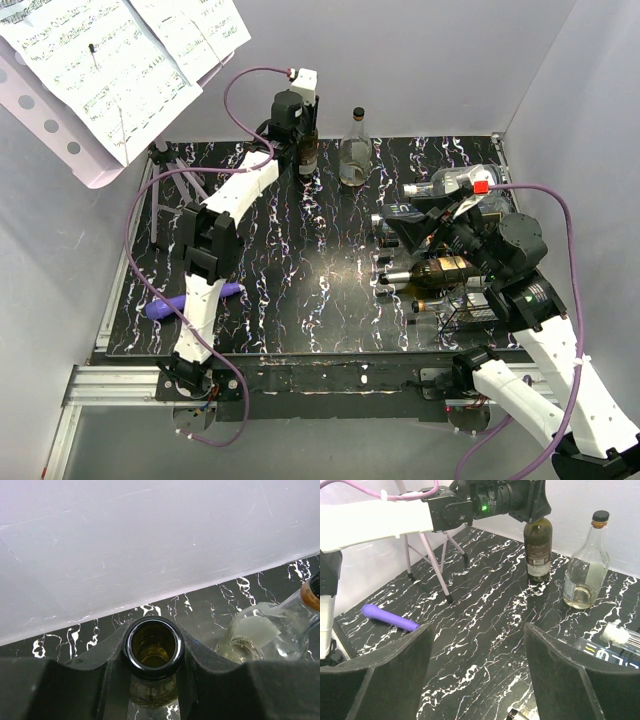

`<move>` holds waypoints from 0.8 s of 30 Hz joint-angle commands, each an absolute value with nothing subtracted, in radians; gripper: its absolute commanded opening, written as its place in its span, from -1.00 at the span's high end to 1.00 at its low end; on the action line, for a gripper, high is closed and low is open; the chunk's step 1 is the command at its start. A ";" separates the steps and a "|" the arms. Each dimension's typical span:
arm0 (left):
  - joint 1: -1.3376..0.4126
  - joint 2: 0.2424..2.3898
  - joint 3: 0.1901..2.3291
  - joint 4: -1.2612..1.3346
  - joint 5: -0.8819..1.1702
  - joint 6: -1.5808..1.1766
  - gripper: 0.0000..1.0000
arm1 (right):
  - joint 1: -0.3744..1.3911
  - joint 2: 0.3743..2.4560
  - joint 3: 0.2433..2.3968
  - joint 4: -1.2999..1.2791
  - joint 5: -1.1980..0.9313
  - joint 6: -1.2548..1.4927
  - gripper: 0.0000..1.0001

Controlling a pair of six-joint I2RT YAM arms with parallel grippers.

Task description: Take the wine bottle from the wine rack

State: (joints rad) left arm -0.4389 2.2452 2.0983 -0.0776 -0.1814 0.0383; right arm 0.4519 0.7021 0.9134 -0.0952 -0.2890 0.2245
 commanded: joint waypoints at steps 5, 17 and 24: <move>-0.437 2.229 2.161 -0.048 -0.183 0.051 0.62 | 0.449 0.680 0.946 -0.080 -0.226 0.160 -0.61; -0.434 2.217 2.169 -0.071 -0.156 0.037 -0.28 | 0.448 0.721 0.991 -0.098 -0.244 0.161 -0.61; -0.434 2.146 2.131 -0.074 -0.127 0.020 -0.82 | 0.448 0.721 0.994 -0.101 -0.238 0.167 -0.60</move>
